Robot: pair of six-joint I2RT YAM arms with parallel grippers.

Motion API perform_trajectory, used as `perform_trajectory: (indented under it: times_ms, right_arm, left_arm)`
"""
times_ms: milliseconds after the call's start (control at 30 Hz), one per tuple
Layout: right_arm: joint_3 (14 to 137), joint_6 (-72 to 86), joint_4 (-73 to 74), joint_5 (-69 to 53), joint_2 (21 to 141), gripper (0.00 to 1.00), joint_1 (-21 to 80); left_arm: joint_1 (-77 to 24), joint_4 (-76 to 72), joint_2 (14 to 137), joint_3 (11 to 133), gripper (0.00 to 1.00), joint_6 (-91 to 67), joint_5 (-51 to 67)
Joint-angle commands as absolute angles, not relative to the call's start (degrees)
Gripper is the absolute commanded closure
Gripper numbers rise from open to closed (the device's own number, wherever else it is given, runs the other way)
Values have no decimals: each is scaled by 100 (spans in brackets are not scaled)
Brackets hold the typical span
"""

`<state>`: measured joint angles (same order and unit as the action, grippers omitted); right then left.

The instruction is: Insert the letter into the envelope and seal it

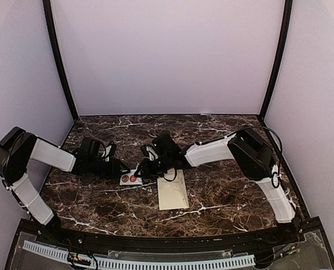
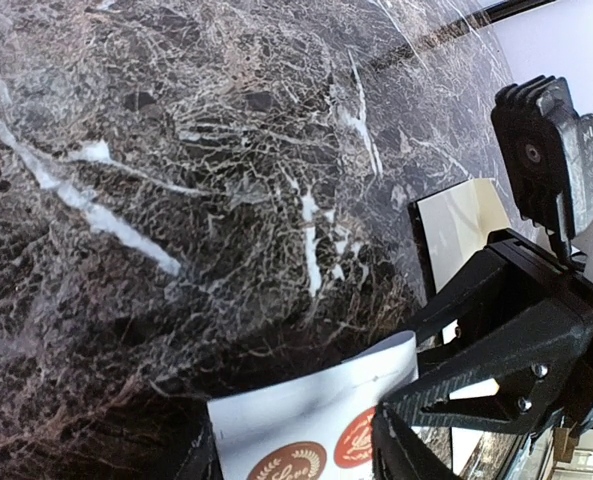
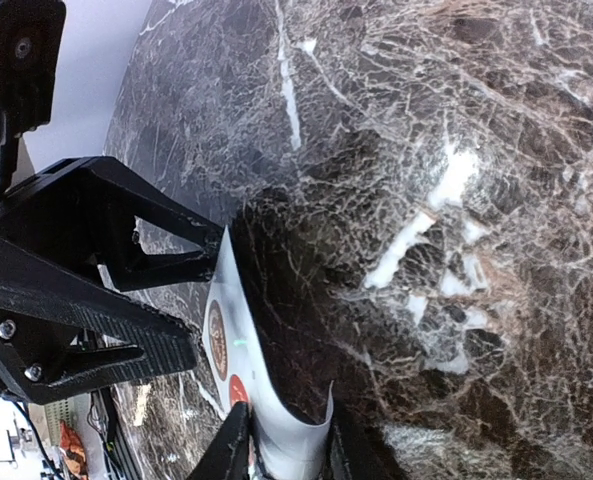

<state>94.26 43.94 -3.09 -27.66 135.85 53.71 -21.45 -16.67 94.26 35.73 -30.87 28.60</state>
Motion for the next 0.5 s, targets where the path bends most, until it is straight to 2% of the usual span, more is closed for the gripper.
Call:
perform_trajectory:
  times_ms: [0, 100, 233, 467]
  right_arm:
    - [9210, 4549, -751, -2888, 13547, 82, 5423]
    - [9024, 4618, -991, -2909, 13368, 86, 5399]
    - [8633, 4763, -1475, -3008, 13037, 98, 5317]
    - [8024, 4829, -2163, -3215, 12188, 100, 5173]
  left_arm:
    - [-2188, -1358, 9253, 3360, 48, -3146, 2849]
    - [-2188, -1310, 9068, 3306, 46, -3128, 2690]
    - [-2188, -1182, 8539, 3252, 41, -3065, 2386]
    - [-2188, -958, 7436, 3239, 36, -2978, 2260]
